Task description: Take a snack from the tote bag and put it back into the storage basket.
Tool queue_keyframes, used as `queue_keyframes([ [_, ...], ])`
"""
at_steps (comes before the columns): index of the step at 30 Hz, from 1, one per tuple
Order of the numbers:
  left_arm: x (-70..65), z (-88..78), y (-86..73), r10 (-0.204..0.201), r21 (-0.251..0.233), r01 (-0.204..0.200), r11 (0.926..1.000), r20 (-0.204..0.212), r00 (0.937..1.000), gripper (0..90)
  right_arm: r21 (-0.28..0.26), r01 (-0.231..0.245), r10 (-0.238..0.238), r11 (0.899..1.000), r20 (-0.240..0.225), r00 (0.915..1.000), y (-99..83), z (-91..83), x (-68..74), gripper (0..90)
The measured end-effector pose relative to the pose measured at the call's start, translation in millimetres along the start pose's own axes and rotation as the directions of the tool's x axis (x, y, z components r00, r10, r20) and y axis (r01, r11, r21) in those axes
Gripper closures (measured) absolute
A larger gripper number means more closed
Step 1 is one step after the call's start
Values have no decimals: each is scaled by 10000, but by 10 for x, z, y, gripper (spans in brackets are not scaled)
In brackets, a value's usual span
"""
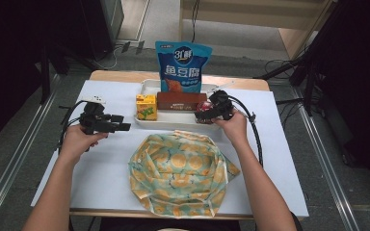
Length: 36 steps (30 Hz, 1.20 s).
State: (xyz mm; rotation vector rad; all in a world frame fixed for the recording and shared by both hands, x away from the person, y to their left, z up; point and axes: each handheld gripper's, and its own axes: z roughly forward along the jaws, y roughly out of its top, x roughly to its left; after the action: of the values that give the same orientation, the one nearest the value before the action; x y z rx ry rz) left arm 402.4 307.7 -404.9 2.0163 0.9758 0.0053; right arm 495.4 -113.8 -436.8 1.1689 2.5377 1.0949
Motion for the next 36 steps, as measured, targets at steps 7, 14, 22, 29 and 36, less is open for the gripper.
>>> queue_keyframes([
  [7, 5, -2, 0, 8, 43, -7, 10000, -22, 10000, 364, -383, -235, 226, 9990, -250, 9994, 21, -93, 6, 201],
  [14, 2, 1, 4, -32, 23, 32, 10000, -30, 10000, 364, -663, -255, 249, 9975, -103, 9996, 39, -276, 53, 198],
  [22, 19, 19, 14, -14, 25, 14, 10000, -42, 10000, 364, -1095, -351, 335, 9934, -163, 9993, -21, -449, 68, 237],
  [29, 60, 51, 15, -105, -8, 105, 9999, -62, 9999, 364, -1322, -443, 416, 9902, -229, 9989, -104, -525, 81, 333],
  [36, 80, 69, 19, -157, -90, 155, 9998, -157, 9998, 363, -1250, -664, 651, 9899, -145, 9978, -208, -579, 41, 424],
])
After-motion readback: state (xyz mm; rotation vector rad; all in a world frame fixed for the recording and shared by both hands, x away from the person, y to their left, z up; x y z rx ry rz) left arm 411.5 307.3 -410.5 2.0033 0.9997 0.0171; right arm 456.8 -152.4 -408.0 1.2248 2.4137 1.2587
